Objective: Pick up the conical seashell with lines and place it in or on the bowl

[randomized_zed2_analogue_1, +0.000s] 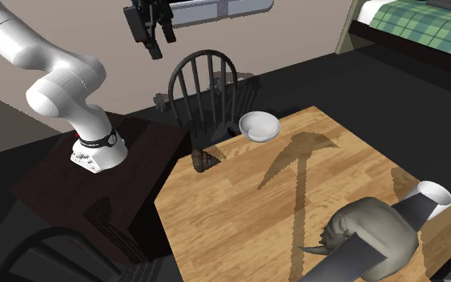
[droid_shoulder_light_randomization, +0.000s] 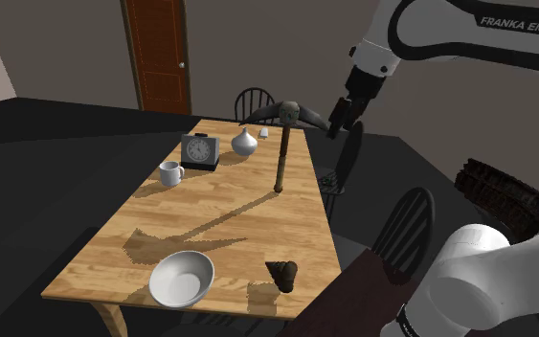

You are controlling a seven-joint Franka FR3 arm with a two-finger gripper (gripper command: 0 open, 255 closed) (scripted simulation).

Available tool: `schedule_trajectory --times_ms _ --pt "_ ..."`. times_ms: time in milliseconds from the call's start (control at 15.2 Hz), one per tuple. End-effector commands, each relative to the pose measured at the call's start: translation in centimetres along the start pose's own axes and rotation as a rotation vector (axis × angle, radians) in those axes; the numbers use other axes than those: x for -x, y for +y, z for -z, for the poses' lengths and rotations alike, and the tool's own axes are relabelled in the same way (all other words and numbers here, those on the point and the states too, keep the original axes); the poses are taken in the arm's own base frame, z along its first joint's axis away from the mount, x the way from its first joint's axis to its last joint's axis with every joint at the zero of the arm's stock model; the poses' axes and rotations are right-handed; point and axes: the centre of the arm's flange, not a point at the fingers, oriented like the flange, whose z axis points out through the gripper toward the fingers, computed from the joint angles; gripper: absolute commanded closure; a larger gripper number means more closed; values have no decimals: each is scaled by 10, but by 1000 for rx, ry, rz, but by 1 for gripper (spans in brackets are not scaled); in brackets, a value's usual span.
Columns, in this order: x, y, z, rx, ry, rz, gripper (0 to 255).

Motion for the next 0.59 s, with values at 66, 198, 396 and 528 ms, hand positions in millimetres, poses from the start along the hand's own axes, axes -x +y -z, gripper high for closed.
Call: schedule_trajectory --times_ms 66,198,396,528 --pt "-4 -3 -13 0 -13 3 0" --pt "-12 -9 -38 1 -38 9 0" --pt "-23 -18 -77 1 -76 18 0" --pt "-29 -24 -103 2 -102 24 0"
